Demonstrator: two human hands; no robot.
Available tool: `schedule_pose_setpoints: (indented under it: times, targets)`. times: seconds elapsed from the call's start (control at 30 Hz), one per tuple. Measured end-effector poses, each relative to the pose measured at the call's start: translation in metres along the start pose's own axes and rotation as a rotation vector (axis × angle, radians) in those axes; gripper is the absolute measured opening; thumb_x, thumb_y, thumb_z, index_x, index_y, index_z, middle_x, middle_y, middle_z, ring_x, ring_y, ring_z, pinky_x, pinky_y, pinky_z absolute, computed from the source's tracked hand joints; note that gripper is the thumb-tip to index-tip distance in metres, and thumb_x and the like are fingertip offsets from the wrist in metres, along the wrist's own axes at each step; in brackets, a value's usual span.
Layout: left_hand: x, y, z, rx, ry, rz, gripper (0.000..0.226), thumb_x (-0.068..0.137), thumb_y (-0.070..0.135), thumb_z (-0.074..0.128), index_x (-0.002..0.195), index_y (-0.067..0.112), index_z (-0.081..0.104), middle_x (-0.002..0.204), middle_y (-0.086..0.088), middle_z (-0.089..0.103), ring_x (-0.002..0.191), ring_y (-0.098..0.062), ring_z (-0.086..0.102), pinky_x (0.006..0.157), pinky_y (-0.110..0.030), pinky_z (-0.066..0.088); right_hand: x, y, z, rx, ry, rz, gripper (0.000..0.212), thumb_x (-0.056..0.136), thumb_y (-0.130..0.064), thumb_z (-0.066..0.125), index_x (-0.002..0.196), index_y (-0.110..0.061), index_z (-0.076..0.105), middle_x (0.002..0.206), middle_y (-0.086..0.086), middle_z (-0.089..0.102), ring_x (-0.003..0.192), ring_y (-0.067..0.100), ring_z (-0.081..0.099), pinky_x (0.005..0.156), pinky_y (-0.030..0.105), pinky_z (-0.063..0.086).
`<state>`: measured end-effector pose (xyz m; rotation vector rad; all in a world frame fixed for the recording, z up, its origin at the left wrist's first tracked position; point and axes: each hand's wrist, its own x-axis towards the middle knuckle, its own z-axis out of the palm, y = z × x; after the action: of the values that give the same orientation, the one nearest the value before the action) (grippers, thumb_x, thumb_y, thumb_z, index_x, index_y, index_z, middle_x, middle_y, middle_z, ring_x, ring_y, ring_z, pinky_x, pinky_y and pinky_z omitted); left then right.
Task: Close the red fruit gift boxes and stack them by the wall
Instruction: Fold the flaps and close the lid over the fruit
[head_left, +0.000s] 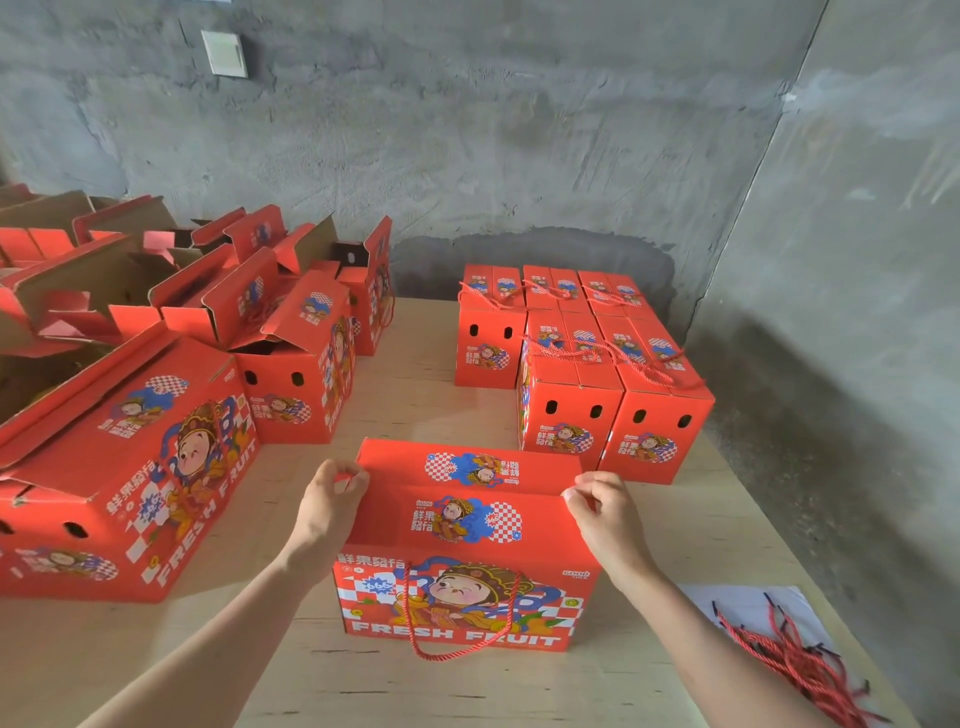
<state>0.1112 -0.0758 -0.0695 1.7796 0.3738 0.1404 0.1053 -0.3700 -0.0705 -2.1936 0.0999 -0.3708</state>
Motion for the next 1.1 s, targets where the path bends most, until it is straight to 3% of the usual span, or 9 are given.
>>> schedule_pose_setpoints:
  times: [0.13,0.3,0.37,0.5,0.6,0.77,0.87,1.0,1.1]
  targets:
    - [0.002,-0.003,0.001,0.054,0.058,0.032,0.002,0.095,0.019,0.054,0.097,0.02,0.053,0.104,-0.005,0.058,0.079,-0.026,0.062,0.059,-0.033,0.051,0.0,-0.001,0.004,-0.024,0.018,-0.005,0.008,0.088,0.002,0.059,0.089,0.006,0.066,0.111,0.014,0.05,0.109,0.022,0.049,0.092,0.016,0.03]
    - [0.006,-0.005,0.005,0.123,0.092,0.047,0.006,0.096,0.021,0.053,0.101,0.019,0.052,0.109,-0.006,0.058,0.086,-0.028,0.062,0.059,-0.031,0.05,-0.001,-0.002,0.004,0.194,-0.064,0.134,0.036,0.091,-0.005,0.056,0.125,-0.016,0.051,0.123,0.003,0.054,0.104,0.013,0.055,0.087,0.026,0.047]
    - [0.003,-0.002,0.005,0.179,0.105,0.072,0.006,0.096,0.021,0.053,0.101,0.018,0.052,0.112,-0.008,0.058,0.088,-0.027,0.059,0.061,-0.03,0.048,0.001,-0.001,0.004,0.124,-0.137,0.086,0.034,0.095,-0.007,0.051,0.126,-0.021,0.054,0.134,-0.002,0.051,0.123,0.014,0.048,0.102,0.028,0.04]
    - [-0.018,0.001,0.006,0.577,0.275,0.406,0.02,0.093,0.021,0.052,0.104,0.009,0.063,0.12,-0.012,0.06,0.112,-0.032,0.051,0.097,-0.046,0.038,0.006,0.005,-0.005,0.106,-0.364,-0.013,0.033,0.099,-0.01,0.045,0.129,-0.023,0.054,0.158,-0.006,0.005,0.146,0.009,0.006,0.115,0.024,0.013]
    - [-0.046,0.002,0.019,0.857,0.141,0.669,0.045,0.09,0.031,0.036,0.113,0.011,0.069,0.125,-0.007,0.063,0.123,-0.028,0.053,0.114,-0.051,0.018,0.015,0.013,-0.015,0.036,-0.415,-0.15,0.028,0.097,-0.01,0.052,0.123,-0.017,0.058,0.158,-0.004,0.005,0.147,0.009,0.001,0.119,0.033,0.009]
    - [-0.085,-0.009,0.064,1.046,-0.11,0.466,0.077,0.084,0.058,-0.012,0.152,0.029,0.008,0.159,0.01,-0.006,0.146,-0.018,-0.015,0.101,-0.04,-0.034,0.022,0.015,-0.009,-0.097,-0.325,-0.264,0.023,0.092,-0.01,0.057,0.115,-0.01,0.058,0.147,0.002,0.034,0.137,0.014,0.032,0.096,0.013,0.024]
    - [-0.077,-0.011,0.066,1.055,-0.131,0.456,0.097,0.067,0.073,-0.029,0.15,0.04,0.008,0.158,0.016,0.001,0.145,-0.016,-0.011,0.107,-0.048,-0.025,0.012,0.013,-0.004,-0.12,-0.208,-0.273,0.021,0.088,-0.004,0.062,0.108,-0.002,0.063,0.13,0.012,0.048,0.126,0.025,0.044,0.094,0.011,0.025]
    - [-0.023,-0.007,0.046,1.02,-0.11,0.329,0.053,0.095,0.059,0.008,0.147,0.048,0.008,0.159,0.009,-0.009,0.145,-0.021,-0.015,0.111,-0.057,-0.012,-0.028,-0.003,0.025,-0.161,0.14,-0.26,0.022,0.082,-0.016,0.061,0.097,-0.003,0.07,0.105,0.022,0.056,0.101,0.041,0.055,0.094,0.037,0.042]
    - [0.012,0.0,0.038,1.01,-0.091,0.111,0.059,0.098,0.053,0.011,0.149,0.036,-0.012,0.157,-0.001,-0.023,0.145,-0.027,-0.019,0.11,-0.06,-0.011,-0.066,-0.011,0.038,-0.192,0.073,-0.289,0.043,0.088,-0.045,0.049,0.117,-0.019,0.066,0.111,0.014,0.049,0.106,0.032,0.049,0.095,0.038,0.044]
